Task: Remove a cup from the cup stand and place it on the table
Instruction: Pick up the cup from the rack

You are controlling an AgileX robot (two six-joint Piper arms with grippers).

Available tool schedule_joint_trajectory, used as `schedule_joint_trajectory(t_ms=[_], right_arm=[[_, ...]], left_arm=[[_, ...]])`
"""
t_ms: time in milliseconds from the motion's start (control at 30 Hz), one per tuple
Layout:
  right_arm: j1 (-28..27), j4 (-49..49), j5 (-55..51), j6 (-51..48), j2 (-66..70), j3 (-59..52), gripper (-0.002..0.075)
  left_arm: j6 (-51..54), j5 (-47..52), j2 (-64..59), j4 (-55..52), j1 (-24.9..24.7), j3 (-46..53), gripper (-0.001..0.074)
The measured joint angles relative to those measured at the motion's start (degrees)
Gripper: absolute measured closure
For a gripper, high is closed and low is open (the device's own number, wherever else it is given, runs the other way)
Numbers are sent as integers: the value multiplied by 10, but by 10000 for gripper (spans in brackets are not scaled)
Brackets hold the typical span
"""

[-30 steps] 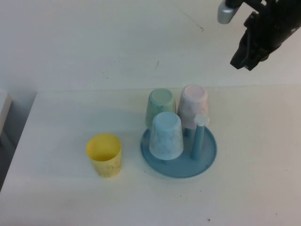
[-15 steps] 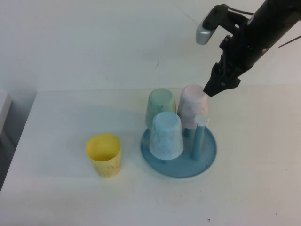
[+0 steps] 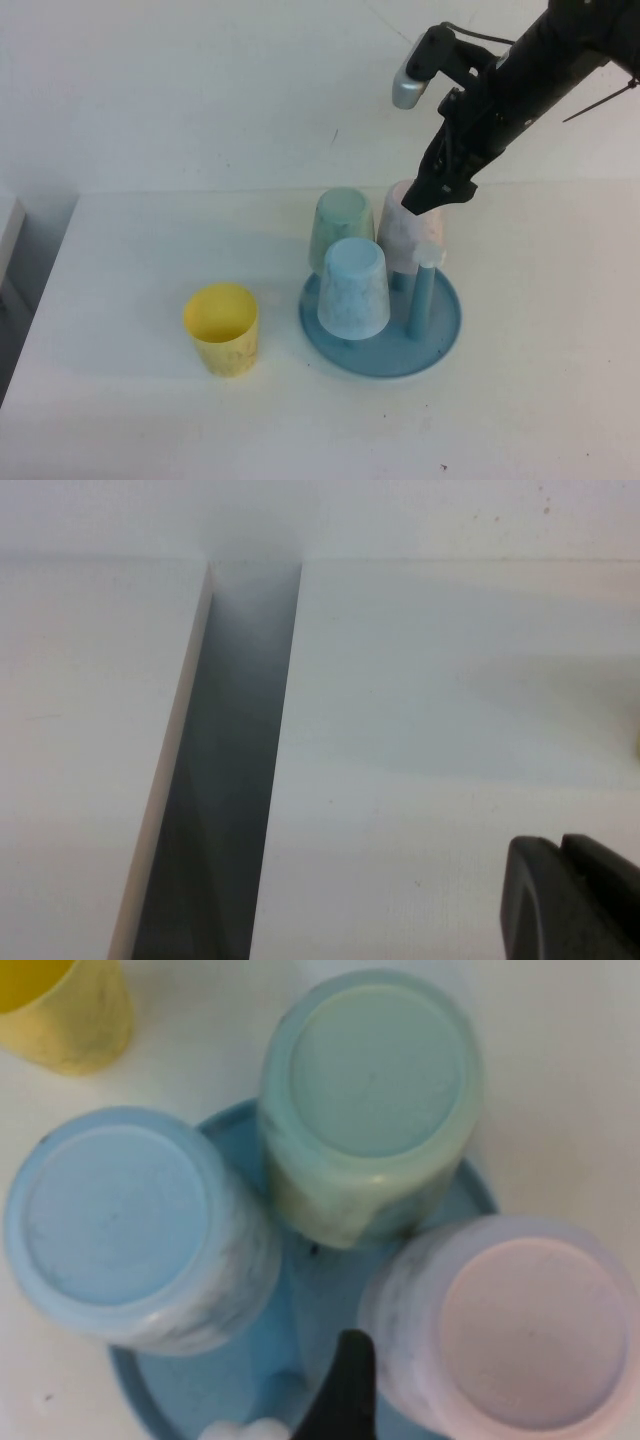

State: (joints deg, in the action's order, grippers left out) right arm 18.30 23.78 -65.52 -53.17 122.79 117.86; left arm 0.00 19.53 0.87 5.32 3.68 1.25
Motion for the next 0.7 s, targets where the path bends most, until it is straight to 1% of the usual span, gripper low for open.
schedule_joint_trajectory(t_ms=[100, 700], right_arm=[[0, 0, 17, -5, 4, 0, 34], [4, 3, 37, -14, 56, 0, 34]], left_arm=[[0, 0, 0, 0, 0, 0, 738], [0, 0, 0, 0, 0, 0, 738]])
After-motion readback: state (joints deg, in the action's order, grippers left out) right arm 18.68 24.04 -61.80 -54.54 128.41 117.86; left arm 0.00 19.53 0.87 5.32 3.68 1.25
